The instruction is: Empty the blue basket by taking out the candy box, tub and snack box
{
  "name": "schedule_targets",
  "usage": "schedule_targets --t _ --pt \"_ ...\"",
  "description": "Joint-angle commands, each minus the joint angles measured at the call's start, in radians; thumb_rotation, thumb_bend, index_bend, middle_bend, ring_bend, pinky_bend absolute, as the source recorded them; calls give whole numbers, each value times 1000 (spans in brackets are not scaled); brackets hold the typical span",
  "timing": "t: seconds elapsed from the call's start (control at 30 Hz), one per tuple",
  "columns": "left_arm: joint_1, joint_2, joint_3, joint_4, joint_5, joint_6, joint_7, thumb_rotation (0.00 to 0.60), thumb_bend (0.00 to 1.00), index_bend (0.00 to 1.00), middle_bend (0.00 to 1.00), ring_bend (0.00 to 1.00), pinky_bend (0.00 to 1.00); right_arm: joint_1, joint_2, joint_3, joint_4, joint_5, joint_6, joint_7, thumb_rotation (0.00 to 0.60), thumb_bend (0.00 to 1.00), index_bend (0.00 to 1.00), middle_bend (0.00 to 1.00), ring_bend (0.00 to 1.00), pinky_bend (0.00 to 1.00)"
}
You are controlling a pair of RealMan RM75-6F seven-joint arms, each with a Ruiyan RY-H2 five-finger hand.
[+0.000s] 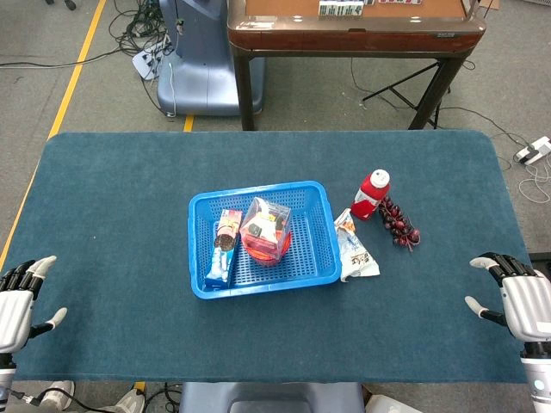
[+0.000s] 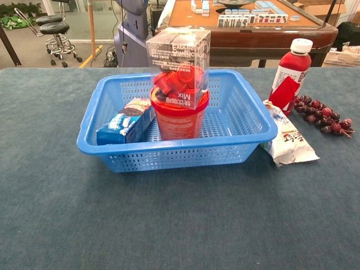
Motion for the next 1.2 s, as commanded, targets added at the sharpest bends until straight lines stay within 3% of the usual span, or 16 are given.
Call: schedule_targets --t 0.03,0.4,0.9,1.2 --pt "-2 1 -1 -3 -1 -1 6 600 223 134 176 126 134 0 2 -1 -1 1 -2 6 600 112 334 303 261 386" --pt "-5 -2 -5 -15 1 2 19 600 223 134 175 126 134 1 3 -1 3 -9 -2 40 600 113 334 303 261 386" --pt "4 8 -5 -16 -2 15 16 600 223 135 175 126 134 67 28 -3 -51 -51 -83 62 600 113 334 301 258 386" --pt "8 10 6 -22 15 19 17 600 223 137 175 126 134 225 62 70 -175 -72 -228 94 600 91 295 260 215 385"
